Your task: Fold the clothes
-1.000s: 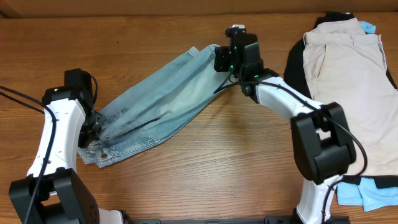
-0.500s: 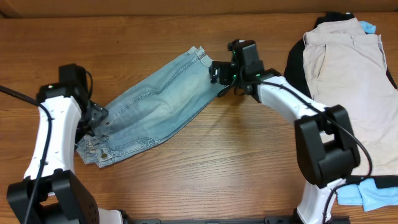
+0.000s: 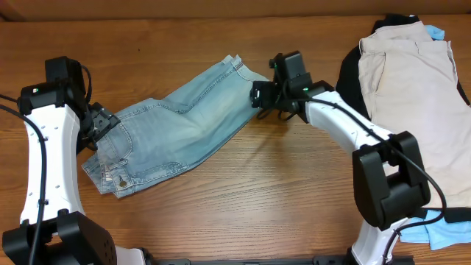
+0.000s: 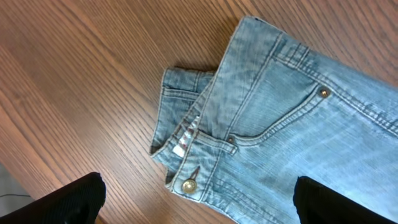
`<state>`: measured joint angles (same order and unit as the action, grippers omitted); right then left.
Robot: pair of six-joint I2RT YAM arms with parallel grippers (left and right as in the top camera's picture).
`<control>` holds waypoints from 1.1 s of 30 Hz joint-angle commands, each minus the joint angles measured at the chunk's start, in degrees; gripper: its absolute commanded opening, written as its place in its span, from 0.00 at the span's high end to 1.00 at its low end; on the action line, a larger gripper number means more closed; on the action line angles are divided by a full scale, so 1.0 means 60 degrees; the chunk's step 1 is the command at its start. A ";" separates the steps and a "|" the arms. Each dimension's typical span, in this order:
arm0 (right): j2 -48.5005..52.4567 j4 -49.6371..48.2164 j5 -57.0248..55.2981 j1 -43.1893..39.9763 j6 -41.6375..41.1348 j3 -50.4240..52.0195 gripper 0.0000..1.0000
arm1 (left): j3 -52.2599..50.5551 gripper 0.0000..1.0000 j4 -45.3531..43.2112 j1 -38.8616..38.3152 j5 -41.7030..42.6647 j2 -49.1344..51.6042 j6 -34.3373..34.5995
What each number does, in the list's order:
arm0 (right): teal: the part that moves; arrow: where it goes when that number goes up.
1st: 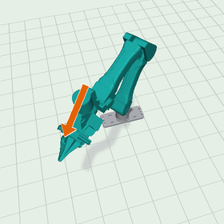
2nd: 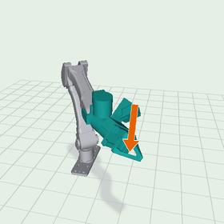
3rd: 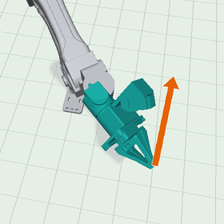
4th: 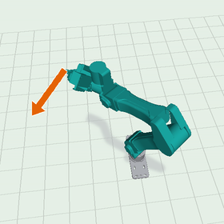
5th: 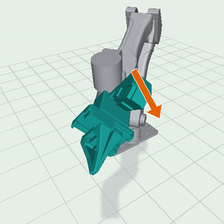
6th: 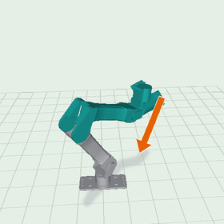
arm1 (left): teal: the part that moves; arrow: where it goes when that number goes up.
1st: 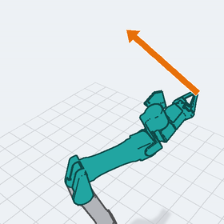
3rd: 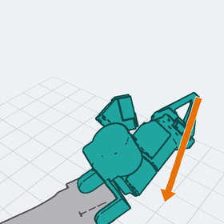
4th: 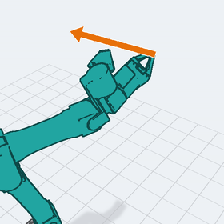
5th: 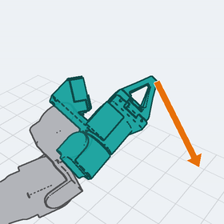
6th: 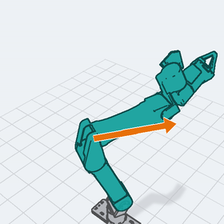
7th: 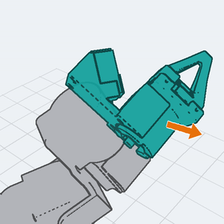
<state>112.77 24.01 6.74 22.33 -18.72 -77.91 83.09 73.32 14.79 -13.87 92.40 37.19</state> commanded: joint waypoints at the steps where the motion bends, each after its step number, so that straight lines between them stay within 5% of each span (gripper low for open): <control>1: 0.0572 -0.0197 0.0044 0.0306 -0.0175 -0.0106 0.16 | 0.0215 0.00 -0.0084 0.0051 0.0251 0.0011 -0.0310; 7: 0.1111 -0.0372 -0.0459 0.0525 -0.0980 -0.0095 0.30 | 0.0219 0.00 -0.0127 0.0051 0.0291 0.0011 -0.0674; 12: 0.1115 -0.0255 -0.1082 0.0521 -0.1526 -0.0095 0.82 | 0.0215 0.00 -0.0131 0.0051 0.0291 0.0011 -0.0674; 14: 0.1111 -0.0022 -0.1417 0.0503 -0.1679 -0.0098 0.92 | 0.0215 0.00 -0.0131 0.0051 0.0288 0.0015 -0.0681; 24: 0.1111 0.2557 -0.2091 -0.0251 -0.1708 -0.0226 0.96 | 0.0211 0.00 -0.0153 0.0022 0.0499 0.0022 -0.1060; 33: 0.1086 0.6371 -0.0335 -0.1552 -0.1872 -0.0215 0.96 | -0.0415 0.00 -0.0193 -0.0561 0.1581 0.0022 -0.1424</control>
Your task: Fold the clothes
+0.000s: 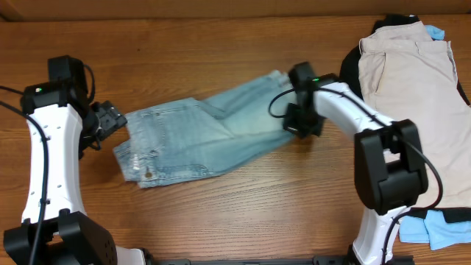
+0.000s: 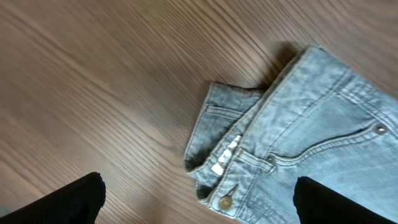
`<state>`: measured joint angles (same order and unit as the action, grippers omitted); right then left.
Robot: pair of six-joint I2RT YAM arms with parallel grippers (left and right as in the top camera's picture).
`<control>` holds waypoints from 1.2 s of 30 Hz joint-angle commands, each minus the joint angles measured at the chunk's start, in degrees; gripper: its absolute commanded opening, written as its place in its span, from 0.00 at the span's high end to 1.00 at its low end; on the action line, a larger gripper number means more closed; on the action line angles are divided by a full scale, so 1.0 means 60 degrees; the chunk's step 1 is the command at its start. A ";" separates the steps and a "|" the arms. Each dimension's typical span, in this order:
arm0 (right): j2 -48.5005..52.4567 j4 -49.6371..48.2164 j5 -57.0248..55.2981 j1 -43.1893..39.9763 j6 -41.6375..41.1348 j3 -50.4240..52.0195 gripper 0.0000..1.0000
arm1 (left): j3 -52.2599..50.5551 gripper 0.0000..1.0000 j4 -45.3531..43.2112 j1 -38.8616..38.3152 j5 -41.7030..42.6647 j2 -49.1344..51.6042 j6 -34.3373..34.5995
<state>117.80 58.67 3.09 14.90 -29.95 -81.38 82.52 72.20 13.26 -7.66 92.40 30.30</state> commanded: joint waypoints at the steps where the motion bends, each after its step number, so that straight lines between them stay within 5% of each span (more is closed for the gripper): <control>1: 0.0193 0.0794 0.0372 -0.0350 0.0113 0.0364 0.96 | -0.0470 0.00 -0.0007 -0.0437 0.0557 0.0022 -0.0273; 6: -0.0805 0.1198 0.0827 -0.0350 0.0871 0.0361 0.95 | -0.1406 0.00 -0.0106 -0.1071 0.0546 0.0022 -0.0273; 8: -0.1534 0.1249 0.1158 -0.0353 0.1286 0.0353 0.86 | -0.1781 0.00 -0.0229 -0.1271 0.0550 0.0022 -0.0273; 12: -0.3067 0.1486 0.1424 -0.0353 0.2175 0.0353 0.39 | -0.2510 0.00 -0.0699 -0.1523 0.0550 0.0022 -0.0270; 15: -0.3989 0.1574 0.1304 -0.0364 0.2565 0.0353 0.23 | -0.3078 0.01 -0.1308 -0.1534 0.0583 0.0022 -0.0270; 22: -0.4499 0.1457 0.0743 -0.0364 0.2568 0.0372 0.16 | -0.4441 0.15 -0.3202 -0.1534 0.0787 0.0022 -0.0266; 30: -0.4499 0.1239 0.0747 -0.0364 0.2565 0.0375 0.16 | -0.5315 0.59 -0.5512 -0.1534 0.0386 0.0022 -0.0554; 36: -0.4499 0.1246 0.0747 -0.0364 0.2561 0.0375 0.16 | -0.5315 0.84 -0.5708 -0.1523 0.0382 0.0022 -0.0998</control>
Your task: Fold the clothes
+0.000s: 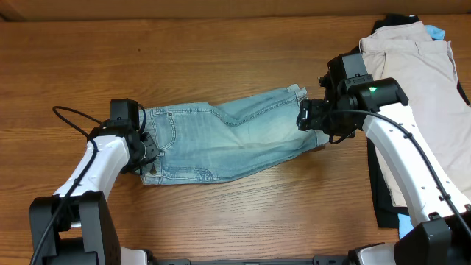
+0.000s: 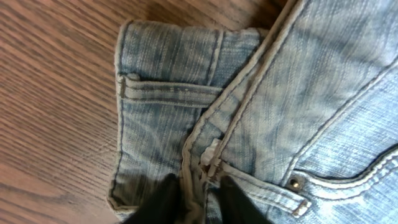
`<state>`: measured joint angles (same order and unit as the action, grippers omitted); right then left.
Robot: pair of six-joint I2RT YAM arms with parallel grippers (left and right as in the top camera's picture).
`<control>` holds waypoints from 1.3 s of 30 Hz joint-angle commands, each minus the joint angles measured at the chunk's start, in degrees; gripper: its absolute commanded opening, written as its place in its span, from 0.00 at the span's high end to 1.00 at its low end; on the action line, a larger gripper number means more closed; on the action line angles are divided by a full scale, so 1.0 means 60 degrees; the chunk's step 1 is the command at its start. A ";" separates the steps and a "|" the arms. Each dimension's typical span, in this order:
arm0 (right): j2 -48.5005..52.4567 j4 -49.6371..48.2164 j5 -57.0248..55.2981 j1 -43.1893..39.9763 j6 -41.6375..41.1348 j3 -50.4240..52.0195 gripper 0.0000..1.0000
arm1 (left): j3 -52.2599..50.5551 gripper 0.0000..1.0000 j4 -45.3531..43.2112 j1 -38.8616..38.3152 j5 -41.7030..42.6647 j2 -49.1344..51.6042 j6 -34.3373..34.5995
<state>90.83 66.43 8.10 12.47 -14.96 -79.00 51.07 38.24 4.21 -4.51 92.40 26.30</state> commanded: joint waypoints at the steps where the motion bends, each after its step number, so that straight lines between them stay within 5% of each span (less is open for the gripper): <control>1: -0.0004 -0.0047 -0.0087 0.0040 0.0058 -0.0022 0.16 | -0.0069 0.88 0.0033 -0.0004 -0.0178 0.0022 -0.0353; 2: -0.0004 -0.0044 -0.0084 0.0040 0.0033 -0.0022 0.16 | -0.0051 0.96 0.0175 0.0015 -0.0251 0.0018 -0.0350; 10: -0.0004 0.0026 -0.0055 0.0044 -0.0004 -0.0022 0.16 | 0.0408 0.96 0.2885 0.1326 -0.0117 0.0018 0.1166; 14: 0.0000 -0.0098 0.0033 0.0044 -0.0007 -0.0015 0.16 | 0.0408 0.95 0.3639 0.1963 0.0153 0.0018 0.1027; 19: 0.0127 -0.0754 0.0018 0.0051 0.0113 0.0084 0.16 | 0.0397 0.53 0.3625 0.2040 0.0390 0.0022 0.0568; 27: 0.1588 -0.1785 0.0178 0.0051 0.1759 0.0299 0.14 | 0.0397 0.46 0.2969 0.2036 0.0962 0.0018 -0.0113; 39: 0.3410 -0.2484 0.0812 0.0051 0.2218 0.0299 0.12 | 0.0393 0.39 0.2863 0.2036 0.1220 0.0022 -0.0787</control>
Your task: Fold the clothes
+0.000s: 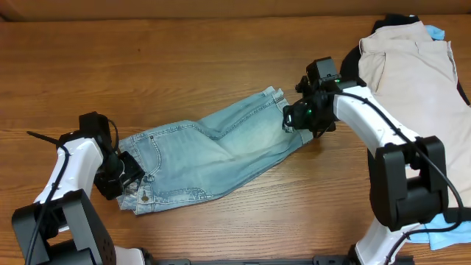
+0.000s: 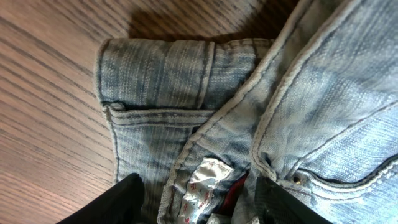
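Observation:
Light blue jeans (image 1: 213, 151) lie slanted on the table, waist at the front left and leg hems at the back right. My left gripper (image 1: 124, 175) sits at the waistband. In the left wrist view its black fingers (image 2: 124, 199) stand apart, with bunched denim (image 2: 298, 93) and a white label (image 2: 205, 180) between them, so the left gripper (image 2: 199, 202) is open around the waistband. My right gripper (image 1: 293, 118) is on the hem end and appears shut on it. Its fingertips are hidden under its body.
A heap of clothes fills the right side: beige trousers (image 1: 412, 81) on a dark garment (image 1: 352, 70). A pale blue cloth (image 1: 441, 224) lies at the front right corner. Bare wooden table (image 1: 221, 44) lies behind and in front of the jeans.
The waist end and my left gripper are now further front and left, so the jeans lie slanted. The left fingers, pinched on the waistband before, stand apart. The right gripper and hem shifted slightly left.
At first the jeans lay slanted, my right gripper at the hem and my left gripper open beside the waist. Then the jeans sat further right, the left still open. Then they lay stretched almost level, the left pinched on the waistband. Now they slant again and the left fingers are apart.

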`<state>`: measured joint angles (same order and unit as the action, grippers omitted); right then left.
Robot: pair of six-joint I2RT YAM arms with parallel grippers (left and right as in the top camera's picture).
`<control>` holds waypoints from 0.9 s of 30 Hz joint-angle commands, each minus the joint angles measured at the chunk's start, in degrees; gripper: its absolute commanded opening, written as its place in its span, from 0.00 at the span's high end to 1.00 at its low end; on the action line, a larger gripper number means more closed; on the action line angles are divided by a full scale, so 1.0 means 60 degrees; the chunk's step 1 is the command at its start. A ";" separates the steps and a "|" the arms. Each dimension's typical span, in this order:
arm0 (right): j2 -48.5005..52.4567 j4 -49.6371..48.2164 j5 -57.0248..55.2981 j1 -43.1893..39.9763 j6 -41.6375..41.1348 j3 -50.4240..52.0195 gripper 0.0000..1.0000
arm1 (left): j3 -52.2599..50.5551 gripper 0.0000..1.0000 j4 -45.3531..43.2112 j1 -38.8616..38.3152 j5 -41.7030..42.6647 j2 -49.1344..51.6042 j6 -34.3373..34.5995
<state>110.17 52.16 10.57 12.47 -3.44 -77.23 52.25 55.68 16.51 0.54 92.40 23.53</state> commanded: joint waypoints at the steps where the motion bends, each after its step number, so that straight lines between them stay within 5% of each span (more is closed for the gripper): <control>1: 0.0197 -0.0178 0.0423 0.0051 0.0353 0.0004 0.13 | 0.0193 0.39 -0.0058 -0.0015 0.0375 0.0018 -0.0324; 10: 0.0197 -0.0809 -0.0168 0.0160 0.0641 -0.0135 0.14 | 0.0197 0.36 -0.1344 -0.0015 0.0776 0.0018 -0.1774; 18: 0.0186 0.0670 0.0193 0.0200 0.0663 -0.2106 0.06 | 0.1020 0.27 -0.3042 -0.0015 0.1166 0.0018 -0.2433; 24: 0.0189 0.0973 0.0419 0.0310 0.0652 -0.2124 0.06 | 0.1967 0.25 -0.1166 -0.0029 0.1224 0.0022 -0.2288; 27: 0.0189 0.1104 0.0444 0.0342 0.0648 -0.2124 0.06 | 0.1865 0.11 0.0102 0.0058 0.0601 0.0029 -0.1381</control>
<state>111.72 58.41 12.19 14.00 0.23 -89.32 63.75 51.40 16.51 7.05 92.49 11.05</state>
